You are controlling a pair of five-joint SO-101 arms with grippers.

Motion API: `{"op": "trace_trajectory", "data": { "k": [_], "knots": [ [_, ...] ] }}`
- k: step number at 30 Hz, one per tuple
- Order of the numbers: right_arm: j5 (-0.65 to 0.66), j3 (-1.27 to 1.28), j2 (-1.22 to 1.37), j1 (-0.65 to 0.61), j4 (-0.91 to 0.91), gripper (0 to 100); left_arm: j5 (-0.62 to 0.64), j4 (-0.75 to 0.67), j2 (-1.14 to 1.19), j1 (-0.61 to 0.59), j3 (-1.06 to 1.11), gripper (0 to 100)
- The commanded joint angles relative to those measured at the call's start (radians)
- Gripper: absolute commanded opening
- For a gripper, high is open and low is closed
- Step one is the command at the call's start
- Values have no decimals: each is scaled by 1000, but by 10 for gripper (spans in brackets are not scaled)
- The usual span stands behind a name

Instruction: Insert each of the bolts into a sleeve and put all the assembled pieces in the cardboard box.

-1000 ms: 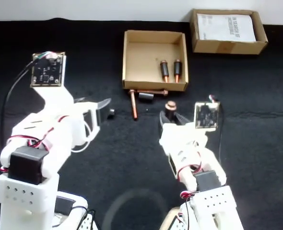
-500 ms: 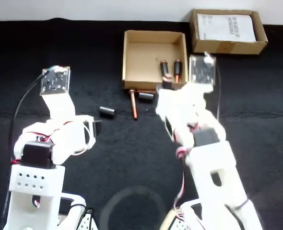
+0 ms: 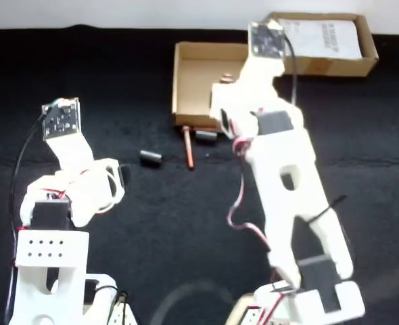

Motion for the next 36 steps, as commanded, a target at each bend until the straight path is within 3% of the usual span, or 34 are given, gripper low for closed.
{"op": "trace_trajectory", "data": {
  "k": [1,6,16,20,36],
  "knots": [
    [-8,-222,102,13,74,7,-3,-69,-12,-13,31,224],
    [-5,-467,292,30,145,7,-3,-153,-16,-13,133,224],
    [-3,-941,719,41,193,7,-3,-155,-18,-13,228,224],
    [57,-1090,875,41,193,7,-3,-158,-18,-15,252,224],
    [189,-1190,1133,50,196,8,-3,-153,-18,-76,255,224]
  ]
}}
